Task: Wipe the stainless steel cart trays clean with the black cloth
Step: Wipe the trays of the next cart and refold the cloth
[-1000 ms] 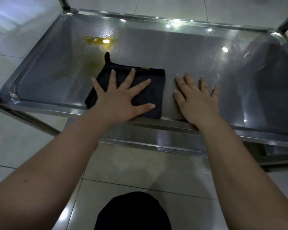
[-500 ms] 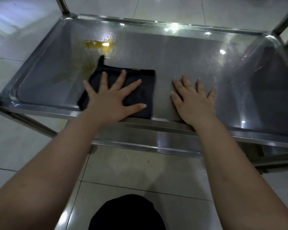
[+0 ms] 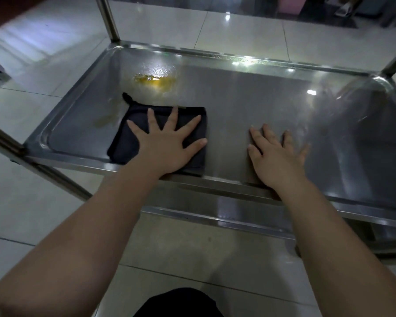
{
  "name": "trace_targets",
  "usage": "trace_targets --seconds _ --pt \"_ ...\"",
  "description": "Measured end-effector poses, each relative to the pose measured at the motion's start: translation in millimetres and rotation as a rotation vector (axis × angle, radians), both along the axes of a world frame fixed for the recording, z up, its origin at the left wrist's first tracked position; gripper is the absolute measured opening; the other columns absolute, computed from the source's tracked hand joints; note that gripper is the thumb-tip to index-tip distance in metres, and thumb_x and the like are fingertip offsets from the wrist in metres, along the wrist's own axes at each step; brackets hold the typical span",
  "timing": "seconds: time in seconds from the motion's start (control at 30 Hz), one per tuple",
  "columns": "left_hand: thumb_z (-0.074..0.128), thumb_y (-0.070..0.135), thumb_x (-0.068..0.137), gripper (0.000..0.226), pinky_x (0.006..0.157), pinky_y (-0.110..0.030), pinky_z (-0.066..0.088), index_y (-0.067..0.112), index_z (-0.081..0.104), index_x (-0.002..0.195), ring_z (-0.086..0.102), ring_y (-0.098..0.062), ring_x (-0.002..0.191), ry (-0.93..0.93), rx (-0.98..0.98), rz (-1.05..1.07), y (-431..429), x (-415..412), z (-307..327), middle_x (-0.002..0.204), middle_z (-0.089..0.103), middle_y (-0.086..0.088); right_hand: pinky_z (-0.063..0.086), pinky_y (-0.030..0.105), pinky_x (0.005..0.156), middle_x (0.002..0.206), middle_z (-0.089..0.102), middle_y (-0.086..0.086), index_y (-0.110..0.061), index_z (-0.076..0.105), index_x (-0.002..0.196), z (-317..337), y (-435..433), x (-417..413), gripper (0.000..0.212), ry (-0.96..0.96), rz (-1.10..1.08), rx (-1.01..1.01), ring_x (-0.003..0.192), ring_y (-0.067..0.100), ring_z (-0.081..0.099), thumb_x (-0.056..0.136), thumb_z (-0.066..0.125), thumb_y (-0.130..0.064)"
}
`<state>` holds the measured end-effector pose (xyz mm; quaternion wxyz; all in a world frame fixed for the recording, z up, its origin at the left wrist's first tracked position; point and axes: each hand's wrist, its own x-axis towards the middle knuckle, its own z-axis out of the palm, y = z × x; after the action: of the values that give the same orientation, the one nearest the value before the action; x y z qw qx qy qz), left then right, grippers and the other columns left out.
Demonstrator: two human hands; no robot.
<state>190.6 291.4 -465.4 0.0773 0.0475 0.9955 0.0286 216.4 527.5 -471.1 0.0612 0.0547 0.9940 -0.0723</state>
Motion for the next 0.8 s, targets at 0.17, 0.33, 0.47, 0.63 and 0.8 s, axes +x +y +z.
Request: trace_targets --seconds 0.17,0.33,0.47,0.63,0.8 --pt "0.006 0.088 0.078 0.071 0.102 -0.08 -0.012 0.065 -0.012 0.143 -0.021 -0.042 0.146 -0.003 0.02 -0.027 19 5 0 0.163 -0.019 0.01 -0.007 0.069 0.111 0.164 -0.002 -0.016 -0.047 0.01 0.153 14 -41 -51 0.052 -0.001 0.069 -0.113 0.149 0.033 -0.014 0.102 0.017 -0.056" --pt "0.01 0.091 0.074 0.073 0.101 -0.08 -0.014 0.068 -0.01 0.141 -0.022 -0.035 0.147 -0.024 0.027 -0.005 -12 16 0 0.161 -0.021 0.018 -0.009 0.057 0.118 0.164 0.001 -0.012 -0.042 0.011 0.155 3 -84 -90 0.053 0.06 0.089 -0.262 0.15 0.029 -0.014 0.103 0.017 -0.052" --pt "0.01 0.092 0.068 0.076 0.102 -0.079 -0.013 0.072 -0.01 0.138 -0.021 -0.032 0.148 -0.074 0.051 0.08 -72 20 2 0.159 -0.022 0.023 -0.007 0.062 0.115 0.164 -0.002 -0.016 -0.047 0.002 0.153 -5 -90 -89 0.056 0.005 0.186 -0.026 0.149 0.038 -0.007 0.1 0.01 -0.06" --pt "0.002 0.091 0.068 0.072 0.101 -0.08 -0.011 0.071 -0.018 0.134 -0.022 -0.036 0.147 -0.073 0.017 0.044 -89 24 3 0.158 -0.025 0.022 -0.007 0.068 0.112 0.163 -0.007 -0.016 -0.05 -0.001 0.152 0 -95 -90 0.061 -0.067 0.156 0.051 0.149 0.037 -0.009 0.096 0.011 -0.069" --pt "0.001 0.091 0.068 0.074 0.101 -0.081 -0.01 0.07 -0.02 0.135 -0.024 -0.039 0.146 -0.093 0.015 0.027 -86 19 4 0.158 -0.028 0.019 -0.008 0.065 0.114 0.163 -0.012 -0.014 -0.048 -0.013 0.151 9 -126 -108 0.058 -0.01 0.164 -0.059 0.149 0.032 -0.018 0.101 0.015 -0.058"
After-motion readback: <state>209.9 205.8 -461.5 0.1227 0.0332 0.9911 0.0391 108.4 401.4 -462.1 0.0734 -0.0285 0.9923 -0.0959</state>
